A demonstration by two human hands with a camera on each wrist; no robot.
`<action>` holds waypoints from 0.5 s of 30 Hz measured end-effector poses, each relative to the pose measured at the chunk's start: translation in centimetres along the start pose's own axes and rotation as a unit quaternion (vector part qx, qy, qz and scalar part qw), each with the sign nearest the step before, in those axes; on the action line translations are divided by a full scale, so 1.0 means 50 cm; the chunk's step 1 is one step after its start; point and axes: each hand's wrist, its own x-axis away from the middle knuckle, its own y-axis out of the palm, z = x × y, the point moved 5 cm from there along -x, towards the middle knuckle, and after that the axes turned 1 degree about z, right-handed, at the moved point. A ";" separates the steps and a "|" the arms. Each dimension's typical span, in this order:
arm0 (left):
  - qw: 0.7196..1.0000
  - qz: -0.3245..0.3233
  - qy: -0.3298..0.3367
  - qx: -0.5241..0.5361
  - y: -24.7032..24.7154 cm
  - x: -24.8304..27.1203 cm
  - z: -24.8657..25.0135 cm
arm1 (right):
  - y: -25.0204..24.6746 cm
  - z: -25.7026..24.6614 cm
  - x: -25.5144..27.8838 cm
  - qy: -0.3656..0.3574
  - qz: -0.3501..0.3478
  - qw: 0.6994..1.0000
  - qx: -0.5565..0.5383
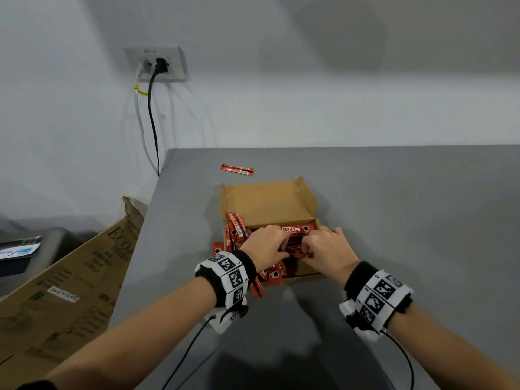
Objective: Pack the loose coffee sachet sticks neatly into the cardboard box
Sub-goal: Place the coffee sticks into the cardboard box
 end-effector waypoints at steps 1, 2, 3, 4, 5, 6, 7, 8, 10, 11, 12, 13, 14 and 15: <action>1.000 0.001 0.000 0.000 0.001 0.000 0.000 | -0.011 0.008 -0.008 0.000 0.008 1.000 -0.019; 1.000 0.002 -0.001 -0.001 0.002 -0.001 -0.001 | -0.024 0.019 -0.019 0.003 0.027 0.999 -0.037; 1.000 0.002 -0.001 -0.002 0.002 -0.001 -0.002 | -0.035 0.029 -0.030 0.007 0.047 0.998 -0.043; 1.000 0.002 -0.001 -0.003 0.003 -0.002 -0.002 | -0.041 0.036 -0.042 0.011 0.058 0.997 -0.040; 1.000 0.002 -0.001 -0.005 0.003 -0.003 -0.001 | -0.041 0.039 -0.053 0.011 0.055 0.998 -0.031; 1.000 0.001 -0.001 -0.005 0.004 -0.003 -0.001 | -0.038 0.037 -0.062 0.008 0.045 0.999 -0.019; 1.000 0.000 -0.002 -0.003 0.005 -0.003 -0.001 | -0.033 0.033 -0.071 0.004 0.036 0.999 -0.010; 1.000 0.000 -0.003 -0.002 0.006 -0.002 -0.002 | -0.029 0.029 -0.076 0.001 0.033 0.999 -0.005; 1.000 0.003 -0.006 0.002 0.007 -0.001 -0.004 | -0.024 0.021 -0.083 -0.004 0.031 1.000 -0.003; 1.000 0.005 -0.007 0.004 0.008 -0.001 -0.004 | -0.021 0.020 -0.084 -0.006 0.032 0.999 -0.001; 1.000 0.006 -0.008 0.005 0.008 -0.002 -0.005 | -0.019 0.019 -0.083 -0.008 0.032 0.999 -0.001; 1.000 0.006 -0.007 0.004 0.010 -0.001 -0.005 | -0.014 0.019 -0.081 -0.011 0.029 0.999 -0.006; 1.000 0.007 -0.006 0.004 0.010 -0.002 -0.005 | -0.011 0.021 -0.079 -0.012 0.023 0.999 -0.021; 1.000 0.007 -0.006 0.005 0.011 -0.002 -0.005 | -0.008 0.023 -0.077 -0.011 0.015 0.999 -0.041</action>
